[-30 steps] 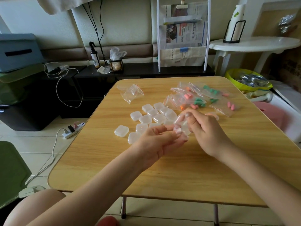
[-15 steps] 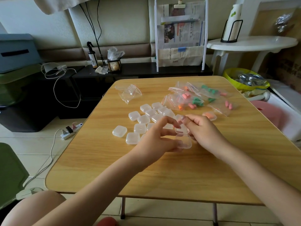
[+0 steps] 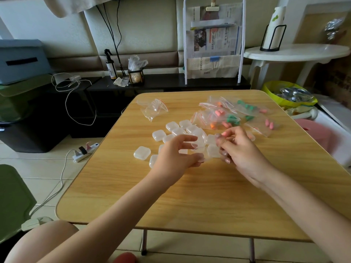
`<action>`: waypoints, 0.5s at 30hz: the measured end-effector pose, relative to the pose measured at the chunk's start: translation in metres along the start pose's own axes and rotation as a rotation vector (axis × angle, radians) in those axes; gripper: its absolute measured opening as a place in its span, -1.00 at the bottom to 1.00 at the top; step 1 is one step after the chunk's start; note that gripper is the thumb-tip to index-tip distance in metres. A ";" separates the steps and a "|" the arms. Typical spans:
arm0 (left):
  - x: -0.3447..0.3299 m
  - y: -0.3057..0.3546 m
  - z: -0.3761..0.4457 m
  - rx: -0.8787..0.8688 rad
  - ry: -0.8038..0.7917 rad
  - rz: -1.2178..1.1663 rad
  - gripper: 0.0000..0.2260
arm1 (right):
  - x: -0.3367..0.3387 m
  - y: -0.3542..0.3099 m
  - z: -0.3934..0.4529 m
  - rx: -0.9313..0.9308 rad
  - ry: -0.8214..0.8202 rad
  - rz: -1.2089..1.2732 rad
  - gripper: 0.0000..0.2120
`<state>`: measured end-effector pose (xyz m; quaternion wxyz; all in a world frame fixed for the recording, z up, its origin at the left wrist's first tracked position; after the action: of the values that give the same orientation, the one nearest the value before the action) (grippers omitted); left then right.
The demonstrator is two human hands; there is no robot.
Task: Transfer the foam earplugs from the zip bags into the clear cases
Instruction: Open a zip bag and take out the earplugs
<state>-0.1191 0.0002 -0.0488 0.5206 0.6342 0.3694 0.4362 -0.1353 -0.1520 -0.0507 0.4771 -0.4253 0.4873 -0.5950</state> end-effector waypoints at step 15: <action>-0.006 0.012 -0.004 -0.124 -0.009 0.104 -0.58 | -0.018 -0.011 -0.010 0.019 -0.152 -0.213 -0.86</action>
<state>-0.1251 -0.0056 -0.0379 0.5371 0.6212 0.3058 0.4818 -0.1435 -0.1321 -0.0422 0.4508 -0.5138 0.3963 -0.6130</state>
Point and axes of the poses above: each hand's wrist, its own z-axis towards the middle knuckle, its own x-axis out of the back of the hand, y = z × x, the point moved 9 cm from there along z, towards the middle knuckle, and after that the axes turned 3 degrees about x, right-handed, at the moved point
